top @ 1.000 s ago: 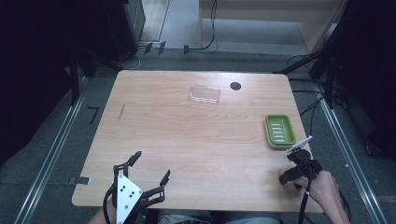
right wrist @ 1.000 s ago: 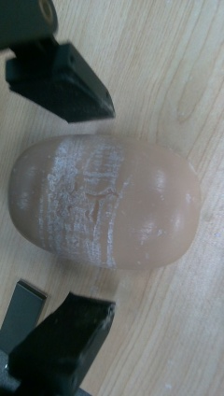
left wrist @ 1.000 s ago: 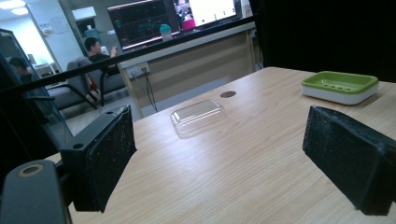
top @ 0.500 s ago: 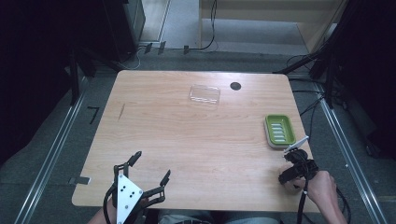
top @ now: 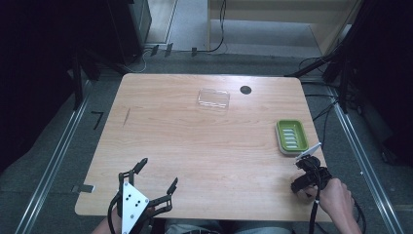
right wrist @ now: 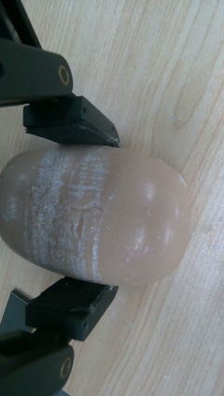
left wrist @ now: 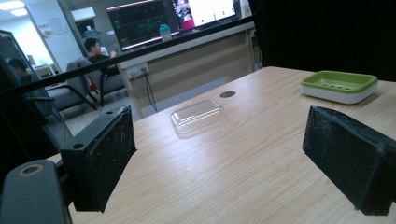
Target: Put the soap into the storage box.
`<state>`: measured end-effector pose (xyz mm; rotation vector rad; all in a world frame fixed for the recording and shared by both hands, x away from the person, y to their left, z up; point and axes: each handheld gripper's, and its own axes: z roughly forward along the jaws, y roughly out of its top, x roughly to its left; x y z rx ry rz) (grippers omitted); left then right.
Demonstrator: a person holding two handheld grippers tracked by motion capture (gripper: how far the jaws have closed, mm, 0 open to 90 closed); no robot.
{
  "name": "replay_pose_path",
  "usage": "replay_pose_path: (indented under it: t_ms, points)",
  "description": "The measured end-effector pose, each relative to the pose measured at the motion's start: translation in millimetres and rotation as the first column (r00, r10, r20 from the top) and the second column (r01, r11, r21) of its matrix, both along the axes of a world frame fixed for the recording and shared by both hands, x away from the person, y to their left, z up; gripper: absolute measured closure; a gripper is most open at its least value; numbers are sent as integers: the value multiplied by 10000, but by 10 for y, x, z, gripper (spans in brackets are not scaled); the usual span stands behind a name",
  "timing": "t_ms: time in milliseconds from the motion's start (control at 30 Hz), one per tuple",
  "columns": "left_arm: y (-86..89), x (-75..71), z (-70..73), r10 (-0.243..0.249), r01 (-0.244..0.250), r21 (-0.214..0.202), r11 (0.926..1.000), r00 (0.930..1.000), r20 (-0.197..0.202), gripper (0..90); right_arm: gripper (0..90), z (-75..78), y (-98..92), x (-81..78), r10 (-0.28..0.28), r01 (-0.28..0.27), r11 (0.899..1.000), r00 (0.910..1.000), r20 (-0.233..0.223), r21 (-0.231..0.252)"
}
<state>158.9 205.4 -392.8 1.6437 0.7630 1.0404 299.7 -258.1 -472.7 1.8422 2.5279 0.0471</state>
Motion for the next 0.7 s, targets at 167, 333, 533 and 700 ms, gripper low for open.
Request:
replay_pose_path:
  t_ms: [167, 333, 533, 700]
  points:
    - [2, 0, 0, 14, -14, 14, 10000, 10000, 2, 99, 308, -4, -1, 3, 370, -370, 9993, 9993, -49, -16]
    - [2, 1, 1, 30, -30, -13, 10000, 10000, 12, 99, 322, 4, -8, -10, 315, -315, 9995, 9995, 90, 53]
    - [2, 4, 1, 31, -31, 1, 10000, 10000, -15, 99, 325, 19, -23, 11, 260, -260, 9996, 9996, -60, 78]
    - [1, 4, 1, 13, -13, 6, 10000, 10000, -11, 99, 326, 79, -33, 13, 319, -319, 9994, 9995, 9, 116]
